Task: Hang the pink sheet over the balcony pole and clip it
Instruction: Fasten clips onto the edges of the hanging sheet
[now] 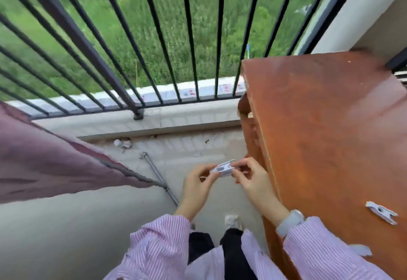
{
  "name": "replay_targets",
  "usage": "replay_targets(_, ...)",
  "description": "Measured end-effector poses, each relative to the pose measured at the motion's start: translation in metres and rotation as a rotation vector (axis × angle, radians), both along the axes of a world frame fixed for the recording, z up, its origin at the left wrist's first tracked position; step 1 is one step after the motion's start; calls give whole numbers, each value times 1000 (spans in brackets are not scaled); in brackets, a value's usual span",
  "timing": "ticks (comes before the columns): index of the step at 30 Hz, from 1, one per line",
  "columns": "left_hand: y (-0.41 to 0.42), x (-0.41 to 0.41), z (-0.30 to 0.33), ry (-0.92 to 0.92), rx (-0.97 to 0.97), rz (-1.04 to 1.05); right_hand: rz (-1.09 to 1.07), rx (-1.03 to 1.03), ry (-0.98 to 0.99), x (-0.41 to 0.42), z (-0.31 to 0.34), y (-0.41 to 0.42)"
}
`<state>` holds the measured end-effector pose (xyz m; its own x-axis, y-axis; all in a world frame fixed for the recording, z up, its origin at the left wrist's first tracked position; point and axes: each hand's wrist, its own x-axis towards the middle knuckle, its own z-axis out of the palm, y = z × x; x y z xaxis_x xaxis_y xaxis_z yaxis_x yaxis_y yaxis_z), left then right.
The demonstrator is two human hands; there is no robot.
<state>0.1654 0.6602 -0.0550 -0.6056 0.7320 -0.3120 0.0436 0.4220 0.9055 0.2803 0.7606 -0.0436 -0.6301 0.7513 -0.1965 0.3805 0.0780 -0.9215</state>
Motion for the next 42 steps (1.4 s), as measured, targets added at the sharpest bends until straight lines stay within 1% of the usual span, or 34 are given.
replay_targets(2, -30, -28, 8, 4, 2, 72, 137, 17, 3, -33, 1, -16)
replay_targets(5, -76, -60, 18, 22, -3, 149, 420, 35, -9, -76, 3, -41)
replay_targets(8, -113, -79, 24, 20, -3, 265, 603, 1, -35, -114, 5, -63)
replay_targets(9, -122, -84, 24, 24, -1, 346, 630, -23, -32, -126, 6, -69)
replay_targets(11, -134, -95, 21, 60, -14, 584, 633, -88, -26, -152, 9, -76)
replay_targets(14, -136, -112, 23, 164, -68, 941, 500, -306, 16, -195, 11, -75)
replay_targets(16, -129, -123, 30, 231, -67, 1087, 480, -357, -4, -223, 12, -70)
replay_targets(19, -109, -135, 40, 278, -45, 1212, 660, -367, -58, -261, 22, -61)
replay_targets(21, -96, -143, 44, 346, -64, 1297, 818, -286, -51, -282, 32, -57)
replay_targets(23, -84, -152, 48, 378, -107, 1361, 973, -102, -46, -301, 37, -56)
replay_targets(25, -76, -161, 53, 370, -137, 1417, 1081, 72, 11, -319, 39, -59)
replay_targets(27, -73, -166, 56, 382, -179, 1481, 1168, 181, 94, -334, 38, -64)
replay_targets(29, -77, -166, 56, 432, -246, 1511, 1240, 276, 162, -344, 37, -70)
replay_targets(31, -83, -162, 55, 492, -264, 1513, 1294, 295, 181, -348, 36, -77)
replay_targets(34, -91, -157, 51, 590, -258, 1493, 1347, 262, 176, -348, 31, -86)
replay_targets(37, -95, -151, 50, 560, -236, 1455, 1316, 231, 197, -348, 27, -91)
replay_targets(40, -96, -145, 49, 544, -219, 1433, 1289, 264, 263, -345, 23, -94)
replay_targets(42, -95, -142, 49, 523, -183, 1444, 1229, 277, 310, -343, 15, -91)
